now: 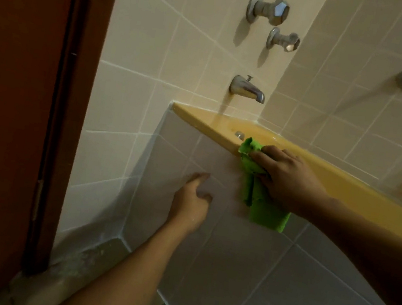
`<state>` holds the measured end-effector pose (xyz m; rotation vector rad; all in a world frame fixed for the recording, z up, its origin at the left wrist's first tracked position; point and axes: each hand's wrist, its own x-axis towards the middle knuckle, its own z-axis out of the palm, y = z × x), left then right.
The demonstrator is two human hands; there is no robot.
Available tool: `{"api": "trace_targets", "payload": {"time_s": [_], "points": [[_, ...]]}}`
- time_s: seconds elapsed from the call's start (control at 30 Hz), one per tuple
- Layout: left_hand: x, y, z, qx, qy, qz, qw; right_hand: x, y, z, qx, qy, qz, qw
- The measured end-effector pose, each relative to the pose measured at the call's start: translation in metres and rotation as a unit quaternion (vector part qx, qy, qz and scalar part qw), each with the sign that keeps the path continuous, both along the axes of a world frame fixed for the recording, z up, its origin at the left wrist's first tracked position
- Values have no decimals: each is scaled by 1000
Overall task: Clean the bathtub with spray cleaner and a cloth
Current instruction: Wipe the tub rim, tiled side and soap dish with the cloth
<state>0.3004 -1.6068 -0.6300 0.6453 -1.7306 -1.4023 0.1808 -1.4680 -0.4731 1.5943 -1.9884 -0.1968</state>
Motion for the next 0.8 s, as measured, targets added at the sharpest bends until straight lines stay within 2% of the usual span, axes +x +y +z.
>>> {"api": "trace_targets", "payload": {"time_s": [0.23, 0.5, 0.63, 0.8], "points": [[-1, 40, 47, -24, 56, 17, 998, -1, 52, 5, -84, -137, 0, 987], [-6, 78, 80, 27, 90, -4, 996, -11, 63, 5, -168, -284, 30, 944], [12, 88, 130, 65, 51, -5, 997, -10, 78, 22, -171, -411, 41, 894], [18, 115, 237, 140, -29, -13, 990, 9, 114, 82, -139, -561, 26, 815]]}}
